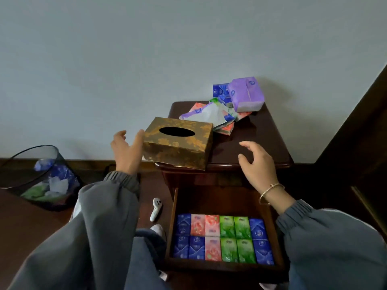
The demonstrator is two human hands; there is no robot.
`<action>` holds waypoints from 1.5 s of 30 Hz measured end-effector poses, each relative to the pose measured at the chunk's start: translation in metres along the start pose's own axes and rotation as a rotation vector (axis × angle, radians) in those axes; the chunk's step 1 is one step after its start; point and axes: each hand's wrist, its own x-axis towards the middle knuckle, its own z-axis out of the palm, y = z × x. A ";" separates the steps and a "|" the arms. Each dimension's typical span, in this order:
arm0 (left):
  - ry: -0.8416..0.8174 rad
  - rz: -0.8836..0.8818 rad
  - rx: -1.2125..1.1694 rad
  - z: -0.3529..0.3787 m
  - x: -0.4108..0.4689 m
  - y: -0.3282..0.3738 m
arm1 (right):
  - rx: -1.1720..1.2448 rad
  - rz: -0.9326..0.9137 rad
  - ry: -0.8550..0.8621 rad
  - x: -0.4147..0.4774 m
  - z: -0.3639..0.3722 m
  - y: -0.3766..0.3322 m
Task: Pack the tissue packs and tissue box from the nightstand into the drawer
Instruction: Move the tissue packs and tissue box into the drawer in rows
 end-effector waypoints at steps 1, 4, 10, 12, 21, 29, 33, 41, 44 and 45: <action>-0.085 -0.109 0.023 0.001 0.012 0.000 | -0.009 -0.009 -0.074 0.008 0.002 -0.004; -0.340 -0.278 0.057 0.009 0.029 0.002 | 0.079 0.039 -0.349 0.021 0.017 -0.012; -0.416 -0.477 -0.219 0.026 0.032 -0.009 | 0.244 0.134 -0.609 0.019 0.052 -0.022; -0.436 -0.498 -0.234 0.024 0.034 -0.012 | 0.295 0.163 -0.618 0.014 0.057 -0.022; -0.673 -0.622 -0.319 -0.022 0.026 -0.028 | 0.454 0.148 -0.666 -0.002 0.047 -0.024; -0.800 -0.694 -0.338 -0.066 0.018 -0.050 | 0.143 -0.036 -0.499 0.031 0.022 -0.035; -0.677 -0.684 -0.385 -0.080 0.012 -0.057 | -0.184 -0.265 -0.192 0.081 0.042 -0.053; -0.439 -0.672 -0.577 -0.112 0.003 -0.064 | -0.937 -0.484 -0.289 0.130 0.145 -0.088; -0.359 -0.651 -0.613 -0.126 0.002 -0.069 | -1.008 -0.399 -0.296 0.137 0.166 -0.087; -0.343 -0.655 -0.622 -0.131 0.002 -0.071 | -1.025 -0.392 -0.283 0.139 0.170 -0.086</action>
